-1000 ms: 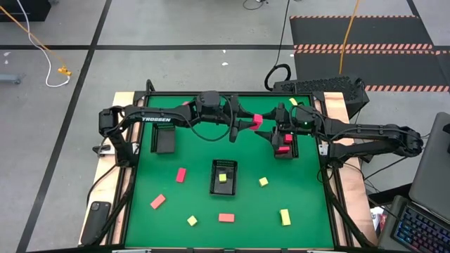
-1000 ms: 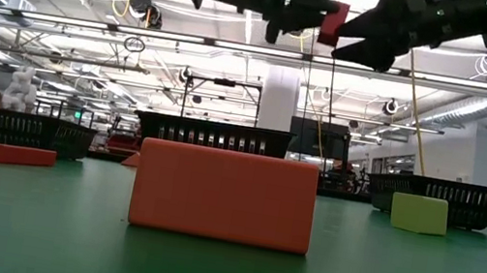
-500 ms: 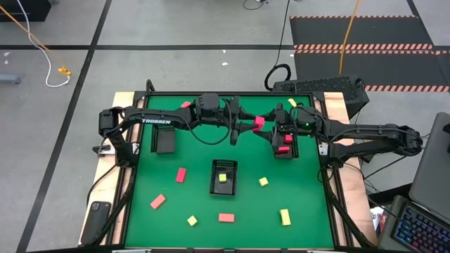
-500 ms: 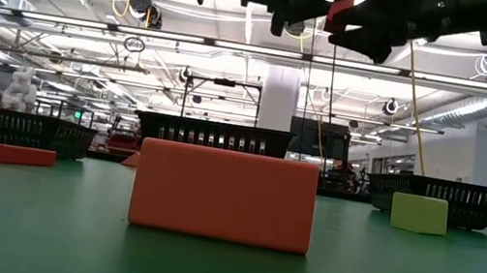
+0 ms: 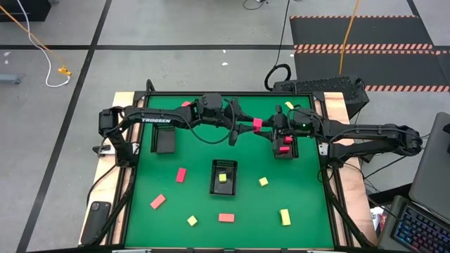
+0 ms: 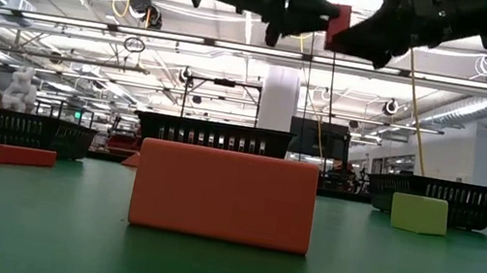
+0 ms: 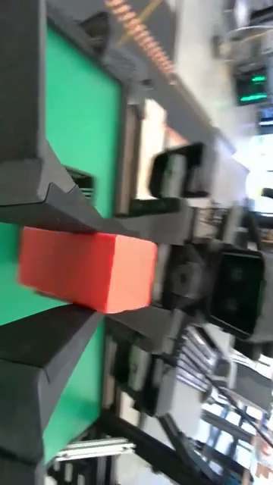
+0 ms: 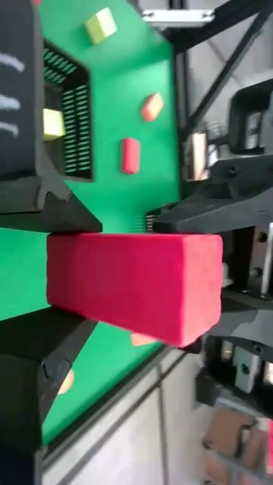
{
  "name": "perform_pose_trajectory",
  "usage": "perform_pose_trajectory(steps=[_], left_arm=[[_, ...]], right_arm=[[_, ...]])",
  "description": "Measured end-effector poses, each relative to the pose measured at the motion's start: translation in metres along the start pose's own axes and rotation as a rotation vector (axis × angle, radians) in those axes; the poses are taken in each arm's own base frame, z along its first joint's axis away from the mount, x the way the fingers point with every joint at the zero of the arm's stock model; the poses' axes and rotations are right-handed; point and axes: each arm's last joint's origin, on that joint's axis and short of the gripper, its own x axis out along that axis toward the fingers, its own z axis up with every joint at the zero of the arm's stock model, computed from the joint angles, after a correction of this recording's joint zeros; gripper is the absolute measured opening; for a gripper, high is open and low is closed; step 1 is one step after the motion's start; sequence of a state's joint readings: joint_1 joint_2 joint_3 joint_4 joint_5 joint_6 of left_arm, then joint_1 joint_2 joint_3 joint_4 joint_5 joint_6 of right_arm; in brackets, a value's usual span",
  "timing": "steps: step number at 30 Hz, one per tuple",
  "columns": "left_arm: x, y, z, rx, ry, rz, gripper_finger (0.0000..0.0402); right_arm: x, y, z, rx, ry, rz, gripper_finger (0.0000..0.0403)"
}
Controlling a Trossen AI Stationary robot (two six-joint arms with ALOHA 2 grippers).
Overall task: Sort & place blocks by color
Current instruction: Put the red block into the top right black basket
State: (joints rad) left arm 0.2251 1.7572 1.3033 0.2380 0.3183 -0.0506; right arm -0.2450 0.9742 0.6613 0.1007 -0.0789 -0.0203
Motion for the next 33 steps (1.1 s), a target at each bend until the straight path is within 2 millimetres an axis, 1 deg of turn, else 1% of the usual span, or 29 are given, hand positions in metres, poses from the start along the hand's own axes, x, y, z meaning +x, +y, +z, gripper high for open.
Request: perform_pose_trajectory(steps=[2, 6, 9, 12, 17, 20, 25, 30, 31, 33], left_arm=[[-0.005, 0.003, -0.003, -0.020, 0.060, 0.009, 0.0164], [-0.018, 0.007, 0.001, -0.010, 0.105, 0.030, 0.0186], [-0.027, 0.009, 0.002, -0.014, 0.159, 0.048, 0.0207], [-0.033, 0.012, -0.002, -0.017, 0.227, 0.092, 0.0230], [-0.035, 0.015, -0.002, 0.012, 0.236, 0.173, 0.0262], [-0.035, 0.016, -0.002, 0.027, 0.239, 0.213, 0.0272], [-0.036, 0.017, -0.003, 0.038, 0.251, 0.257, 0.0273], [-0.036, 0.016, -0.004, 0.044, 0.264, 0.253, 0.0273], [-0.036, 0.016, -0.004, 0.044, 0.271, 0.253, 0.0273], [-0.036, 0.016, -0.006, 0.040, 0.290, 0.252, 0.0273]], right_arm=[[-0.002, -0.001, -0.006, 0.024, 0.060, -0.023, 0.0119], [-0.007, -0.004, -0.014, 0.053, 0.152, -0.139, 0.0119], [-0.015, -0.004, -0.021, 0.088, 0.243, -0.169, 0.0119], [-0.025, -0.003, -0.032, 0.150, 0.366, -0.197, 0.0119], [-0.038, -0.004, -0.049, 0.254, 0.548, -0.338, 0.0119], [-0.042, -0.004, -0.055, 0.311, 0.601, -0.389, 0.0119], [-0.044, -0.004, -0.061, 0.401, 0.634, -0.429, 0.0119], [-0.042, -0.004, -0.077, 0.479, 0.638, -0.460, 0.0120], [-0.041, -0.004, -0.081, 0.490, 0.634, -0.462, 0.0129], [-0.040, -0.004, -0.086, 0.505, 0.629, -0.462, 0.0161]])
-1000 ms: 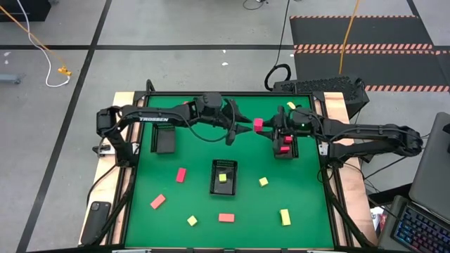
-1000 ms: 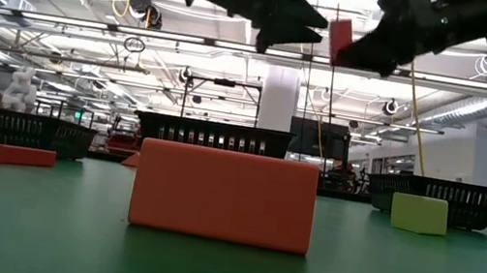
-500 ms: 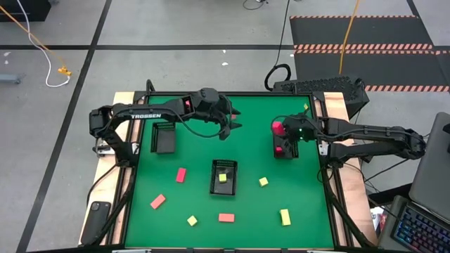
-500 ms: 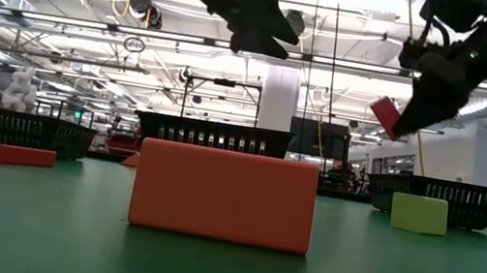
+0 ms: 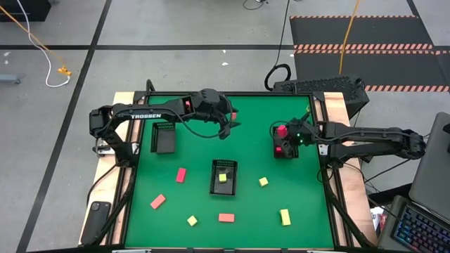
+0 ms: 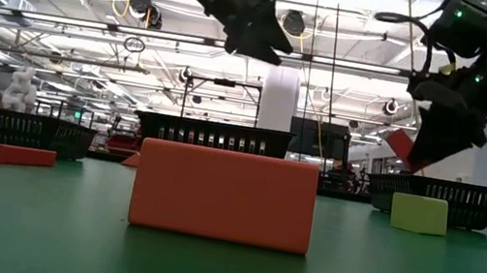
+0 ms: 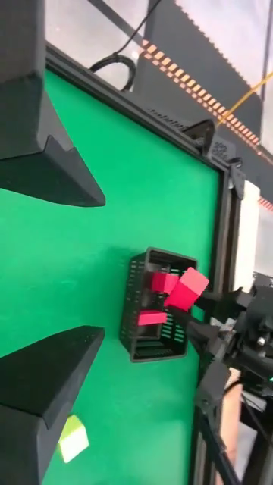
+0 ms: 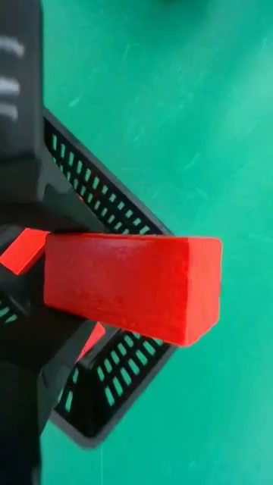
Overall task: Sort & place blocks by color
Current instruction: Put the red block into the top right black basket, then put the pink block into the top left black basket
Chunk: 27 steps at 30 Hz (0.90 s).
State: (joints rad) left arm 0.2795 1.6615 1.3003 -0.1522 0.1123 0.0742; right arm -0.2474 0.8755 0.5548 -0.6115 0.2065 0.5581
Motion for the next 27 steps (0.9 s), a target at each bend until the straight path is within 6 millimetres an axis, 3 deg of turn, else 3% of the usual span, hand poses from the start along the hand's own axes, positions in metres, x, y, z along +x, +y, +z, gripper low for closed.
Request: perform_pose_trajectory(steps=[4, 9, 16, 20, 27], left_arm=[[0.000, 0.002, -0.004, -0.007, 0.040, 0.002, 0.0273], [0.000, 0.006, -0.007, -0.016, 0.062, 0.013, 0.0273], [-0.002, 0.021, -0.008, -0.060, 0.073, 0.187, 0.0273], [-0.001, 0.035, -0.007, -0.151, 0.030, 0.329, 0.0273], [0.000, 0.052, -0.018, -0.235, 0.084, 0.406, 0.0273]], right_arm=[[0.003, 0.001, -0.001, 0.011, -0.005, 0.038, 0.0232], [0.003, 0.002, 0.001, -0.006, -0.027, 0.048, 0.0275], [0.002, 0.007, 0.009, -0.078, -0.118, 0.094, 0.0277], [-0.003, 0.016, 0.027, -0.119, -0.315, 0.176, 0.0274], [-0.019, 0.018, 0.060, -0.155, -0.647, 0.228, 0.0274]])
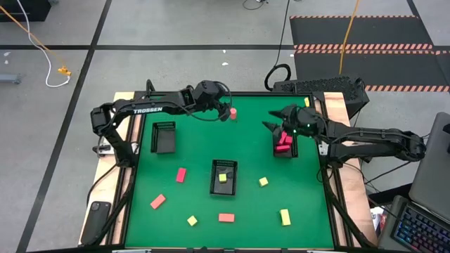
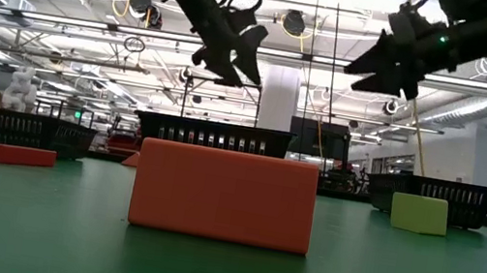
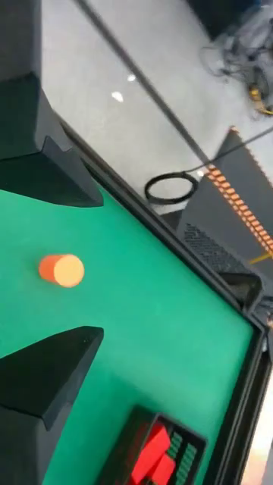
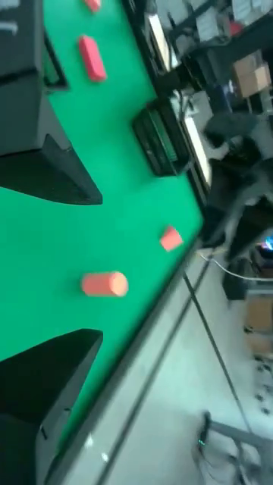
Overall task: Sort & place blocks by color
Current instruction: Put the pink block into the top left black basket
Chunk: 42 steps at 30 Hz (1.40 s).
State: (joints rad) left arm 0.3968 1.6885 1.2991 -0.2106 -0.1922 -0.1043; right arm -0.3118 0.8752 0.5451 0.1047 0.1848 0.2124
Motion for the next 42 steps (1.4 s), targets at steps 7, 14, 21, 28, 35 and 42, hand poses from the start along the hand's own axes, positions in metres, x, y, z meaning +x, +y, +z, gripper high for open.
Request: perform_pose_trajectory(steps=[7, 14, 21, 28, 35, 42], left_arm=[[0.021, -0.001, -0.006, -0.071, 0.004, -0.072, 0.0273], [0.060, -0.005, -0.019, -0.131, -0.026, -0.077, 0.0273], [0.091, -0.007, -0.025, -0.171, 0.043, -0.063, 0.0273], [0.109, -0.008, -0.034, -0.151, 0.187, 0.009, 0.0273], [0.107, -0.006, -0.035, -0.131, 0.240, 0.083, 0.0273], [0.106, -0.007, -0.039, -0.124, 0.275, 0.100, 0.0273]], right_arm=[[0.000, -0.010, 0.016, -0.050, -0.077, -0.075, 0.0274], [0.000, -0.013, 0.021, -0.112, -0.112, -0.087, 0.0274], [-0.001, -0.012, 0.027, -0.158, -0.174, -0.085, 0.0274], [-0.001, -0.011, 0.030, -0.173, -0.203, -0.084, 0.0274], [-0.002, -0.012, 0.032, -0.170, -0.222, -0.088, 0.0274], [-0.002, -0.012, 0.033, -0.157, -0.240, -0.085, 0.0274]])
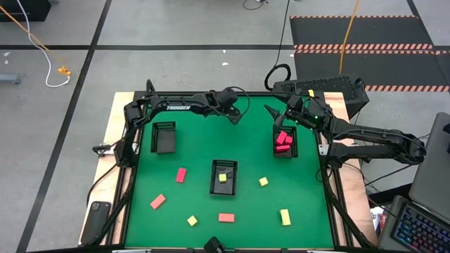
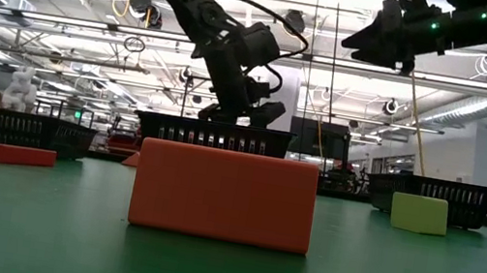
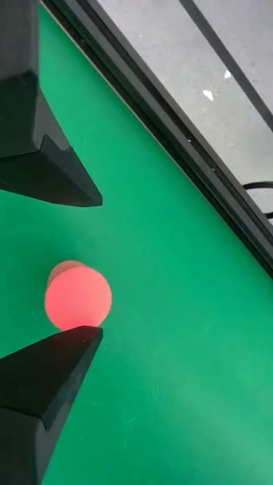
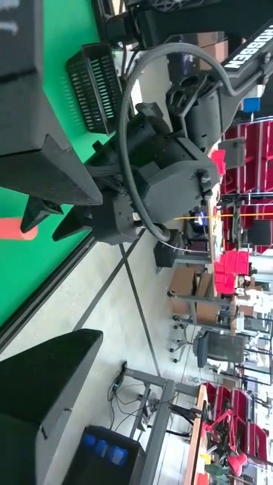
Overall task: Sort & place blocks by color
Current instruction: Put the pink block into the top left black basket
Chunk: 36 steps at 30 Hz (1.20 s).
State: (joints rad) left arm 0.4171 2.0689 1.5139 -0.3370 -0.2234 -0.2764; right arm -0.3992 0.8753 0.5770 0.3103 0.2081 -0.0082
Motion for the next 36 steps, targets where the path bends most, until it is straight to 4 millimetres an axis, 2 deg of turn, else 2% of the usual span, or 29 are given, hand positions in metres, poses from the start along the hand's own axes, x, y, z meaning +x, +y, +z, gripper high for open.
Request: perform_pose_trajectory(steps=[36], left_arm=[[0.0046, -0.0060, -0.0010, 0.013, -0.007, -0.070, 0.0273]], right_arm=[[0.0000, 0.0001, 0.0014, 0.004, -0.014, 0.002, 0.0274]])
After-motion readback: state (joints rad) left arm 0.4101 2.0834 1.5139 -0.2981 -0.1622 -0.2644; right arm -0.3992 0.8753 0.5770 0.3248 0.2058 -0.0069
